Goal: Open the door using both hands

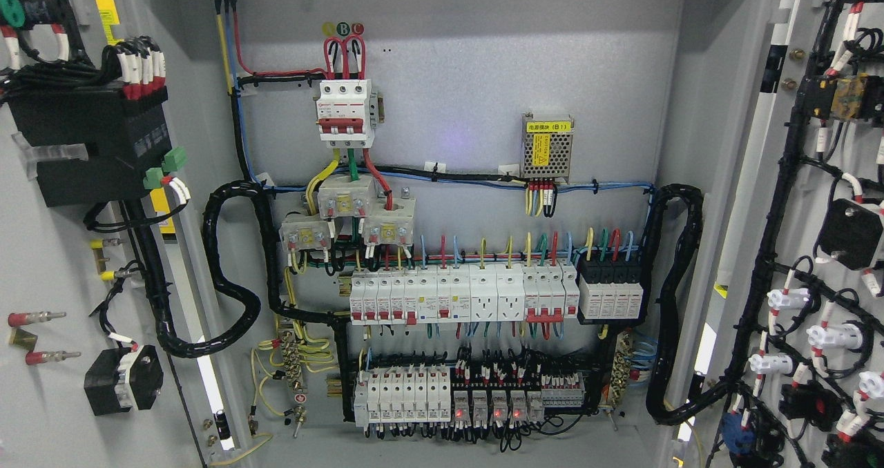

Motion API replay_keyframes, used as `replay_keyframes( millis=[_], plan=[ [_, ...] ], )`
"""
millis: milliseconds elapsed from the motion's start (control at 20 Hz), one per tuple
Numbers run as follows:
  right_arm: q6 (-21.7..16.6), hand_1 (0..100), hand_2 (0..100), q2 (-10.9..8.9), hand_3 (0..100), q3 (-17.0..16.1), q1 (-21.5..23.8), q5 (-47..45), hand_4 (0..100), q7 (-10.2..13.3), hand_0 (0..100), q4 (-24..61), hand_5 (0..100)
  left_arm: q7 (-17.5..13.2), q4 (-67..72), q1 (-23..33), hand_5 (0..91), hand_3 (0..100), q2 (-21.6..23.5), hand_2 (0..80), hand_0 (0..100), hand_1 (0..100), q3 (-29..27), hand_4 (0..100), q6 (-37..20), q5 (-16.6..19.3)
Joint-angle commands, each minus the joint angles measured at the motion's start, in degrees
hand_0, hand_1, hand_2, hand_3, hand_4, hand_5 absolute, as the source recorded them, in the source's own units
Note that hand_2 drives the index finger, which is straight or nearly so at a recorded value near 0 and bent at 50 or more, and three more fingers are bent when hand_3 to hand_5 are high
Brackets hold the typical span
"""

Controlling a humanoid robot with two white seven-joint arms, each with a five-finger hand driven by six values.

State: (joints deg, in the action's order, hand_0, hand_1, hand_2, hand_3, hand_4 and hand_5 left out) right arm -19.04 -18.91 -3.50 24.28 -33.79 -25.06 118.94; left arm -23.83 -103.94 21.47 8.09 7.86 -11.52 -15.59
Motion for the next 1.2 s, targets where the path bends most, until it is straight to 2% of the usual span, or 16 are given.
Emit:
replay_keyframes(
  millis=[0, 100, 200, 350, 551, 651, 801, 1001, 1151],
  plan=[
    [0.3, 0, 0, -4.38, 0, -5.7, -2.8, -1.7, 0, 0.0, 22, 0.8, 0, 1.5, -16.8, 0.2, 0.0, 0, 1.8, 0.0, 0, 0, -7.2, 0, -4.5, -0.7],
    [0.4, 0, 0, -4.82, 0, -6.1, -4.2, -1.7, 0, 0.0, 22, 0.8, 0, 1.0, -16.7, 0.2, 0.0, 0, 3.4, 0.0, 0, 0, -8.2, 0, -8.0, -1.4],
    [0.5, 0, 0, -4.99, 0, -6.9, -5.0, -1.7, 0, 0.0, 22, 0.8, 0, 0.9, -16.7, 0.3, 0.0, 0, 4.4, 0.0, 0, 0, -9.2, 0, -9.5, -3.6],
    [0.7, 0, 0, -4.99, 0, -7.5, -5.3, -1.7, 0, 0.0, 22, 0.8, 0, 0.6, -16.7, 0.2, 0.0, 0, 4.5, 0.0, 0, 0, -12.4, 0, -9.6, -9.3],
    [0.8, 0, 0, -5.26, 0, -9.4, -5.3, -2.5, 0, 0.0, 22, 0.8, 0, -3.1, -16.7, 0.3, 0.0, 0, 5.1, 0.0, 0, 0, -19.1, 0, -9.6, -15.8],
    [1.0, 0, 0, -5.26, 0, -10.0, -5.2, -4.7, 0, 0.0, 22, 0.8, 0, -3.3, -16.7, 0.4, 0.0, 0, 5.4, 0.0, 0, 0, -21.5, 0, -9.5, -18.1],
    [1.2, 0, 0, -5.43, 0, -10.8, -5.1, -5.1, 0, 0.0, 22, 0.7, 0, -3.6, -16.7, 0.7, 0.0, 0, 5.4, 0.0, 0, 0, -22.4, 0, -9.6, -18.9],
    [1.3, 0, 0, -5.96, 0, -11.5, -5.1, -5.1, 0, -0.1, 22, 0.2, 0, -5.7, -16.7, 1.4, 0.0, 0, 5.3, 0.0, 0, 0, -22.7, 0, -9.6, -18.9],
    [1.2, 0, 0, -5.87, 0, -11.9, -4.9, -5.1, 0, -0.1, 22, 0.3, 0, -5.7, -16.6, 1.6, 0.0, 0, 5.2, 0.0, 0, 0, -23.5, 0, -9.7, -18.9]
  ],
)
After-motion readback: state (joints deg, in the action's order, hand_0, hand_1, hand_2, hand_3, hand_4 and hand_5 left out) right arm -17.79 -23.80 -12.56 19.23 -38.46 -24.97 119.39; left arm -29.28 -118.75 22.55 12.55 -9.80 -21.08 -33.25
